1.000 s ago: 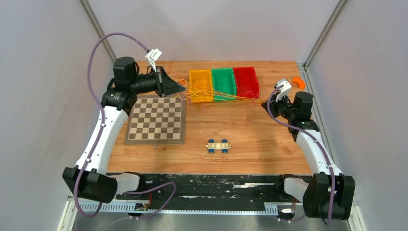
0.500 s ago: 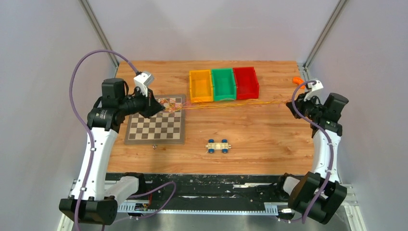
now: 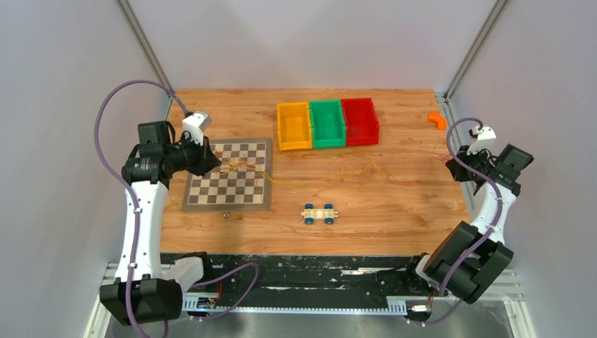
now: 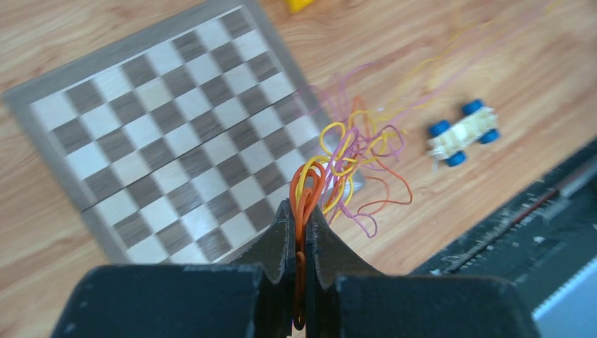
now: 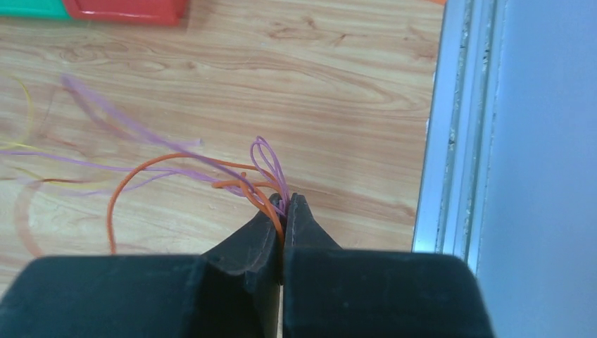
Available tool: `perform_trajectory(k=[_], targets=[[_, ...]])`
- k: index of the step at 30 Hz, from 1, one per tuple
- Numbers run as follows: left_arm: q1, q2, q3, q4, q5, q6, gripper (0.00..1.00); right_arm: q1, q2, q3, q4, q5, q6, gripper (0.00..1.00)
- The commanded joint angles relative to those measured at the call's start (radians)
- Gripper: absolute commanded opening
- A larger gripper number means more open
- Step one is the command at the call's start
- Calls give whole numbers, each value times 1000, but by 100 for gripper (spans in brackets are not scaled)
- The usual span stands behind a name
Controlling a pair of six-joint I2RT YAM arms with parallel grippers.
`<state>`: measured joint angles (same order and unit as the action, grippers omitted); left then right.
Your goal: Untangle the cables
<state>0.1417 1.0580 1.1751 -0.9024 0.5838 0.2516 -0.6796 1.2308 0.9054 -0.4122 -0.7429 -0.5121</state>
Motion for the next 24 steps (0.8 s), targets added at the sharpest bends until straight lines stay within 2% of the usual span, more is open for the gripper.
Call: perform_trajectory(k=[1, 4, 5, 6, 7, 8, 9, 11, 14, 19, 24], targets=[[-31, -23, 44, 47, 289, -33, 0, 40, 40, 64, -111, -71, -94, 0], [-179, -21, 69, 144, 313, -138, 0, 120, 45, 65, -228, -127, -147, 1], [-207, -20, 73, 198, 311, -192, 0, 155, 39, 63, -258, -140, -165, 9], [-256, -21, 76, 232, 306, -219, 0, 191, 35, 67, -299, -149, -188, 33], [-277, -13, 78, 296, 304, -286, 0, 235, 33, 80, -346, -156, -215, 64], [-318, -5, 86, 322, 304, -313, 0, 276, 32, 100, -399, -169, -232, 88], [-337, 15, 94, 362, 302, -351, 0, 312, 30, 130, -443, -197, -238, 97], [-393, 52, 122, 402, 288, -388, 0, 383, 25, 196, -500, -282, -207, 100], [-479, 100, 135, 473, 287, -441, 0, 512, 20, 293, -467, -400, -46, 100], [-555, 189, 127, 611, 303, -582, 4, 744, -16, 313, -114, -426, 315, 100], [-607, 269, 148, 689, 325, -665, 5, 972, 2, 302, 110, -319, 473, 100]])
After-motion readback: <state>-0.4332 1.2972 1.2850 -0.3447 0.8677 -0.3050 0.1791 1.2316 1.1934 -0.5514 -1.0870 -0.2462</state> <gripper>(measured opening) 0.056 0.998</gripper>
